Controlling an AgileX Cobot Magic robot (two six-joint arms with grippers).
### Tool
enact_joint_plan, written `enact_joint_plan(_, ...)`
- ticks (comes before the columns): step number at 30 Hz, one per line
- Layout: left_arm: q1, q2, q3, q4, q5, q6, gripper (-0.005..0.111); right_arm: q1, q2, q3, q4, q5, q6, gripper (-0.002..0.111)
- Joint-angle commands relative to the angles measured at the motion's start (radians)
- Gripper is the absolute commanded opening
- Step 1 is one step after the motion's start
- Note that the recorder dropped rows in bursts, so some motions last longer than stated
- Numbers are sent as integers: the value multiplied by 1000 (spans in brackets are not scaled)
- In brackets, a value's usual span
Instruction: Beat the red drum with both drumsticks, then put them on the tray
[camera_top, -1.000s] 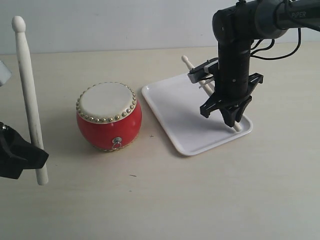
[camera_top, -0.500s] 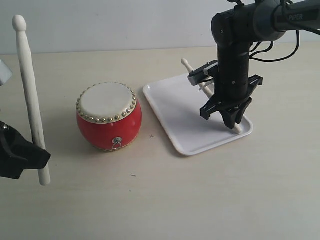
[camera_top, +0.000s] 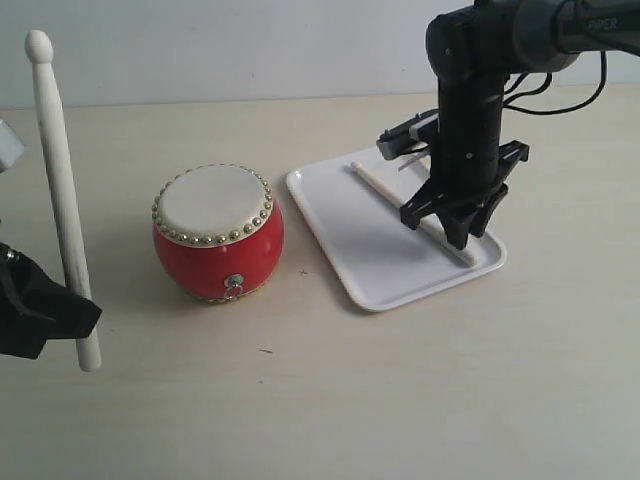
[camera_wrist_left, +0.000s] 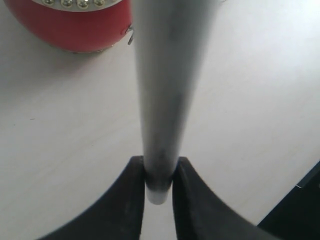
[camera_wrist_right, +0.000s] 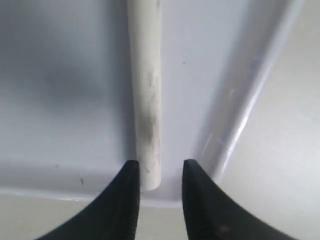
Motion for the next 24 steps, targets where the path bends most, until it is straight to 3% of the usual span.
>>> enact_joint_plan(1, -6, -5, 4, -9, -11, 3, 0, -2, -106, -6, -9, -3, 17, 30)
enact_joint_plan(7, -6, -5, 4, -14, -11, 3, 0, -2, -261, 29, 46, -28, 60, 30)
enact_joint_plan(12, -6, -5, 6, -21, -11, 3, 0, -2, -465, 227, 184, -210, 58, 28)
enact_joint_plan(19, -6, 34, 50, -225, 45, 153, 0, -2, -633, 500, 761, -405, -322, 28)
enact_joint_plan(24, -6, 130, 50, -426, 130, 329, 0, -2, -664, 631, 1120, -390, -673, 28)
